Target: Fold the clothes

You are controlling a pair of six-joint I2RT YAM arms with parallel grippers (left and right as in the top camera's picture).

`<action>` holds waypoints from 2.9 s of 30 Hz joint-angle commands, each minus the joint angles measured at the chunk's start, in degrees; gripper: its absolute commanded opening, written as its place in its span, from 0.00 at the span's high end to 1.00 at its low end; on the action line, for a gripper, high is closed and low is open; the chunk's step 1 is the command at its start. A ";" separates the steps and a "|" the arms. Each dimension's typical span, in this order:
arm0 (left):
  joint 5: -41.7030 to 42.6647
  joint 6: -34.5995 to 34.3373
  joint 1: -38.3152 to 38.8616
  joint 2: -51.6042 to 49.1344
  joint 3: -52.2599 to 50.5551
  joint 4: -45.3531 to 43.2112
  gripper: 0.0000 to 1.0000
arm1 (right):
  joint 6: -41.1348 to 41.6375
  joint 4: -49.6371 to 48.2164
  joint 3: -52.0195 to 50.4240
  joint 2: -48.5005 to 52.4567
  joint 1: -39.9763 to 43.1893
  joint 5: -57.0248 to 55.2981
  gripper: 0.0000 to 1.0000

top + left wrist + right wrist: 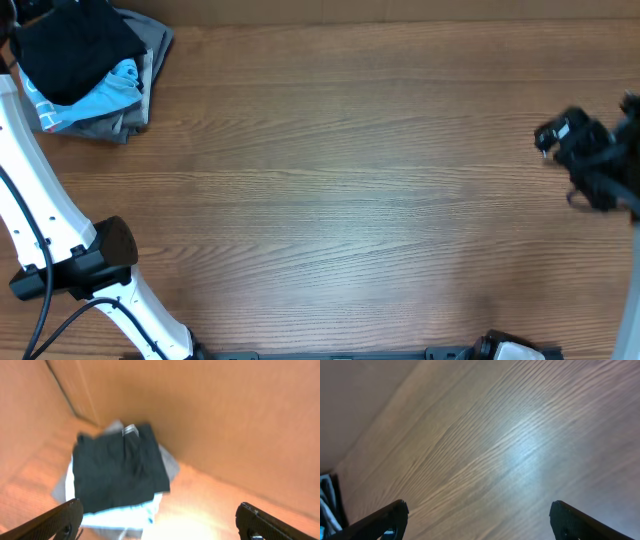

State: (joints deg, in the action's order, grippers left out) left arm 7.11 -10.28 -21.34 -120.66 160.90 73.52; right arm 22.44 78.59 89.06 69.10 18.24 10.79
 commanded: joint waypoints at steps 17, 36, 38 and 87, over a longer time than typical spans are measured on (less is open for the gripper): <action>1.68 0.90 0.15 -2.82 -0.76 4.94 0.00 | 0.31 -0.22 -12.61 -41.11 -0.22 -5.81 0.00; 1.68 0.87 0.15 -2.82 -0.76 5.11 0.00 | -0.17 -1.20 -15.15 -42.95 -6.27 -8.39 0.00; 1.68 0.90 0.15 -2.82 -0.76 5.16 0.00 | -0.35 -4.98 -18.49 -44.87 -8.37 -9.20 0.00; 1.68 0.90 0.15 -2.82 -0.76 5.57 0.00 | -4.48 -73.96 -88.59 -68.72 -17.90 -13.29 0.00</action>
State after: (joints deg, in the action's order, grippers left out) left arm 8.38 -10.28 -21.34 -123.57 160.11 79.13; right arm 18.02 4.80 1.06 0.80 0.67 -1.93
